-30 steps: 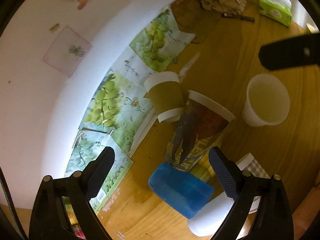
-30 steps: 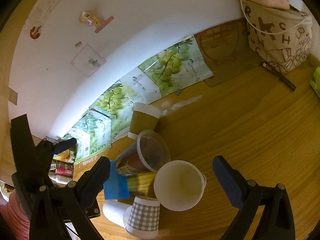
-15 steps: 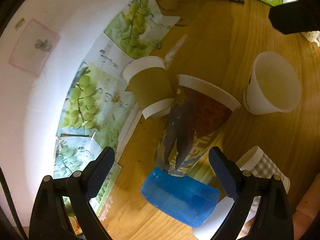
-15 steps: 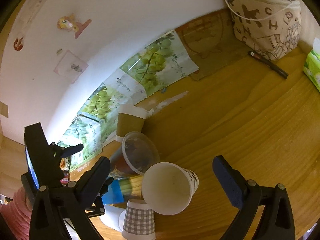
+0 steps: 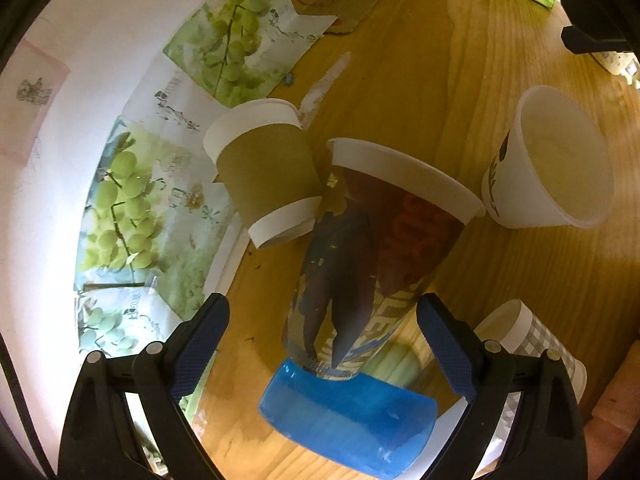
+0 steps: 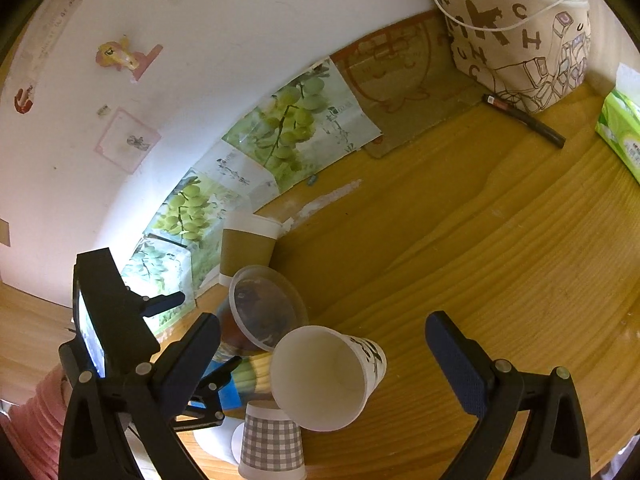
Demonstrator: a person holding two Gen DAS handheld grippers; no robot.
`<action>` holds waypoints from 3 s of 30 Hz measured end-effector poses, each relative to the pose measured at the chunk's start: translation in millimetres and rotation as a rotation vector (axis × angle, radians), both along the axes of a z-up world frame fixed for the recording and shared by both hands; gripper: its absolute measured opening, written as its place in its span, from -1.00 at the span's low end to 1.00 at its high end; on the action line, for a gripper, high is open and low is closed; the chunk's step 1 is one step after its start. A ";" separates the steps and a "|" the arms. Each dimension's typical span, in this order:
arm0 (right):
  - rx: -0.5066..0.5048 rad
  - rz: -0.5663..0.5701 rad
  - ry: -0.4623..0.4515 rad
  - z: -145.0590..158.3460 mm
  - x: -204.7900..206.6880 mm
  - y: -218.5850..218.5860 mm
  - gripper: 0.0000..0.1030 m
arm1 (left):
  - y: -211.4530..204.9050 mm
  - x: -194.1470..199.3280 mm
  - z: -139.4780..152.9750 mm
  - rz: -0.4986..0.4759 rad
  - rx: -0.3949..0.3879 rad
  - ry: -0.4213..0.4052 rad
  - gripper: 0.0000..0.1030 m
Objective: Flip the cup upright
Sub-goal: 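Lower the left gripper toward the lying printed clear plastic cup, then close the left gripper around the body of the printed plastic cup, then lift the printed cup off the desk with the left gripper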
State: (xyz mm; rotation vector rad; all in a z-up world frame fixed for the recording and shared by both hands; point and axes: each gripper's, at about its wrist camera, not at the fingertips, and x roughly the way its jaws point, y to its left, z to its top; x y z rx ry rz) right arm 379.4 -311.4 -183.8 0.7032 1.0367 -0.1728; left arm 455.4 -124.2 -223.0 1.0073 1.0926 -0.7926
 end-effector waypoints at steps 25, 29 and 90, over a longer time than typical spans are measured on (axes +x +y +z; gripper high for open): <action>0.006 0.017 0.021 -1.0 7.7 0.4 0.99 | -6.6 24.8 -4.3 0.056 -0.042 0.066 0.21; 0.012 0.019 0.017 -1.3 7.2 -1.2 0.99 | -7.9 29.6 -1.8 0.050 -0.038 0.059 0.18; 0.032 0.180 -0.072 35.2 -17.3 7.7 0.99 | -11.1 0.0 69.9 0.308 -0.057 0.039 0.28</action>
